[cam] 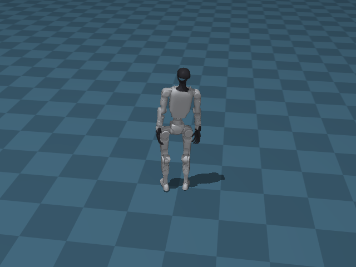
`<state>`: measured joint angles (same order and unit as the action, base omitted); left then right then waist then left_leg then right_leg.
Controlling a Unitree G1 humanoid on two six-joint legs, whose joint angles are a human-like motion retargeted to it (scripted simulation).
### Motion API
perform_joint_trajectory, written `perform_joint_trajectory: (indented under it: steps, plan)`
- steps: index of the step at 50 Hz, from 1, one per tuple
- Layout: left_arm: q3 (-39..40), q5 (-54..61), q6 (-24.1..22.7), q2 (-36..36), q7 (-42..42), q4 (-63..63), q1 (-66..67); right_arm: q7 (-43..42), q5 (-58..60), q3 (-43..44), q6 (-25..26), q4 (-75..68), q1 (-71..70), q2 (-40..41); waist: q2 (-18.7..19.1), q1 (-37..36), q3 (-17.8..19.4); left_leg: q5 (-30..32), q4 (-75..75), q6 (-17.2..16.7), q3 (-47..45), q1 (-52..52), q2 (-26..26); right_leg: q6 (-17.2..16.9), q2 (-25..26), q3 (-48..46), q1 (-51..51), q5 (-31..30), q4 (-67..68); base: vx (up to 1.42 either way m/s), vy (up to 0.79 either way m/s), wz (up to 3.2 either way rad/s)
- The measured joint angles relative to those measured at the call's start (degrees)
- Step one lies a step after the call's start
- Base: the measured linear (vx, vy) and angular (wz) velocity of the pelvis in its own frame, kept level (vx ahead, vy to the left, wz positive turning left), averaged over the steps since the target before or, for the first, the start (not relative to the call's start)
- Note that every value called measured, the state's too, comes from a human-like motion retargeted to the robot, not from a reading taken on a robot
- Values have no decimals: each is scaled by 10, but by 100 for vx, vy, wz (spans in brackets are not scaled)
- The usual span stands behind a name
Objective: In place motions
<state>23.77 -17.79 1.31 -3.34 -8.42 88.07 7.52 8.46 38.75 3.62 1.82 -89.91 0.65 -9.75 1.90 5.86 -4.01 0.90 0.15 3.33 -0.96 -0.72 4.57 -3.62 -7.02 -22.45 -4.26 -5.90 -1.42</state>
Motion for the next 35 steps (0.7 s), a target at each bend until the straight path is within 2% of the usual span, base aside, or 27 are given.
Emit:
perform_joint_trajectory:
  steps: [35]
  plan:
    - [-2,1,-1,1,0,0,0,0,8,-2,0,1,-1,-1,1,4,3,-5,2,-4,-2,1,-3,0,-1,1,1,-2,0,0,0,0]
